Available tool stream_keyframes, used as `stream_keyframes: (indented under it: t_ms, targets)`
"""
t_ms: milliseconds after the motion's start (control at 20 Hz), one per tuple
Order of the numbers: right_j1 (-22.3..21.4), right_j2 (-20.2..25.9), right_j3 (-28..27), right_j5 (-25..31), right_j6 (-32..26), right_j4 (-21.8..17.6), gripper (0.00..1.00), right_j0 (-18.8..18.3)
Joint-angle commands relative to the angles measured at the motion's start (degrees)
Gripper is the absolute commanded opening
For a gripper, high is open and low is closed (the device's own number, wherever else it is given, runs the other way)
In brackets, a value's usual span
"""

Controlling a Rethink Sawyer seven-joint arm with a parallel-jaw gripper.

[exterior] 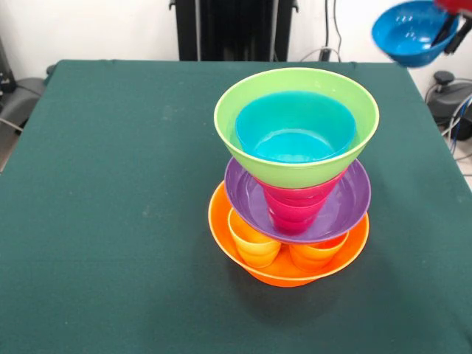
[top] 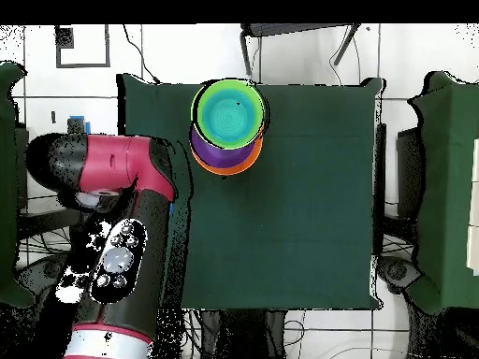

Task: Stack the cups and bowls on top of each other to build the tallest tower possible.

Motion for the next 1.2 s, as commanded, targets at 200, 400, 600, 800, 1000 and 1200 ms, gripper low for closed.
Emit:
stream_keyframes:
  t_ms: [200,400,600,800,1000,1200]
  targets:
    - [-1.34,-0.55,-12.91,15.78,10.74,-3.58,0.00,-1.69]
    - [0.95,-1.34,-16.01,14.57,8.34,-4.74,0.00,-3.37]
    - [3.70,-2.73,-22.77,14.71,5.80,-6.63,0.00,-5.11]
    - [6.25,-2.28,-28.47,14.82,2.18,-7.38,0.00,-7.87]
    - [8.94,-1.70,-33.92,15.49,-0.58,-8.09,0.00,-9.90]
    - [10.86,-1.05,-36.53,14.20,-2.73,-8.62,0.00,-11.15]
